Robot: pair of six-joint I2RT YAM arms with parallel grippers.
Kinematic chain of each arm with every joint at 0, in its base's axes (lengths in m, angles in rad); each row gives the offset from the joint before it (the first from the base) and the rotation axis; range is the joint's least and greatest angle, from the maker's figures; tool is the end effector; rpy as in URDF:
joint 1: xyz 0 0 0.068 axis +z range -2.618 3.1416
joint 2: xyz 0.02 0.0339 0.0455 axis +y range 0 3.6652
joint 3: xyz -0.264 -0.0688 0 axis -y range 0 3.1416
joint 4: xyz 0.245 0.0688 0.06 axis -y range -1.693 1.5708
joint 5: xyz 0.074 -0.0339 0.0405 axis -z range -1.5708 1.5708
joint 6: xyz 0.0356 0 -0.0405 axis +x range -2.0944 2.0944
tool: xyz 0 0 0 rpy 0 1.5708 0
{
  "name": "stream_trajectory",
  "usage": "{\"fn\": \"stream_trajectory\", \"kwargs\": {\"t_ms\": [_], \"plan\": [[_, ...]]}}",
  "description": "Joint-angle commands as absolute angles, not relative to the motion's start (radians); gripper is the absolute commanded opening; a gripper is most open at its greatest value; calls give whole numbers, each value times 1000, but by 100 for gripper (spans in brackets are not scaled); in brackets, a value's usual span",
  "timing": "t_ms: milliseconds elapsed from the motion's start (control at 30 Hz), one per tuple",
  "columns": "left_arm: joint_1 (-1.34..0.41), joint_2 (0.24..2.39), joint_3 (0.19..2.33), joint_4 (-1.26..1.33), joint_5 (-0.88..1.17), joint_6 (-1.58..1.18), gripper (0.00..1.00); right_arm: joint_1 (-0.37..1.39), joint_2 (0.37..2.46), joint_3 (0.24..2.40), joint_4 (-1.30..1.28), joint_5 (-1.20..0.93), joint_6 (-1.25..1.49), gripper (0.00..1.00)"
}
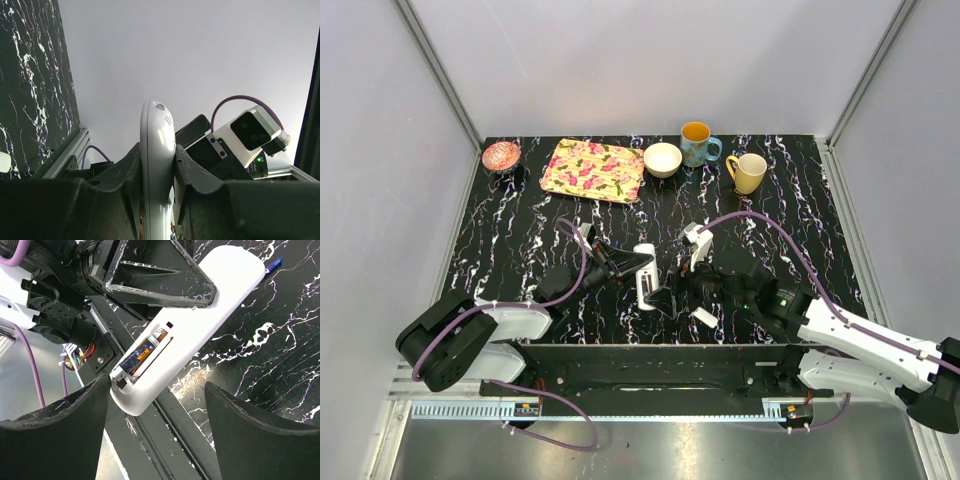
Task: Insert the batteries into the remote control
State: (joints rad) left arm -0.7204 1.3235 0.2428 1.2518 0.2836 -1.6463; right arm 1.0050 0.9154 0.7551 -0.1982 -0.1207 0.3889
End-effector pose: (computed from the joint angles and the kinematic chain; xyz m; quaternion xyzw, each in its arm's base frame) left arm 0.1665 -0.1594 0.2000 -0.1880 0.6188 -0.7355 0.2018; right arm 0.1105 0.1820 0.3046 -0.2815 0.7713 0.4030 0.4042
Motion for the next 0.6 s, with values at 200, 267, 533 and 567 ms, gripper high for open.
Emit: {"fn": "stream_trajectory", "kwargs": {"t_ms": [200, 267, 533, 567], "plan": [[-719, 1282, 285, 1664, 325, -1635, 0, 985, 940, 764, -161, -101, 394, 78], [-719, 1278, 288, 1666, 327, -1635, 0, 971, 942, 764, -160, -113, 397, 78], [-724, 1269, 298, 1664, 339, -1628, 0, 925, 954, 752, -126, -173, 425, 77], [-724, 1269, 299, 1664, 342, -1628, 0, 923, 960, 750, -121, -184, 428, 77]]}}
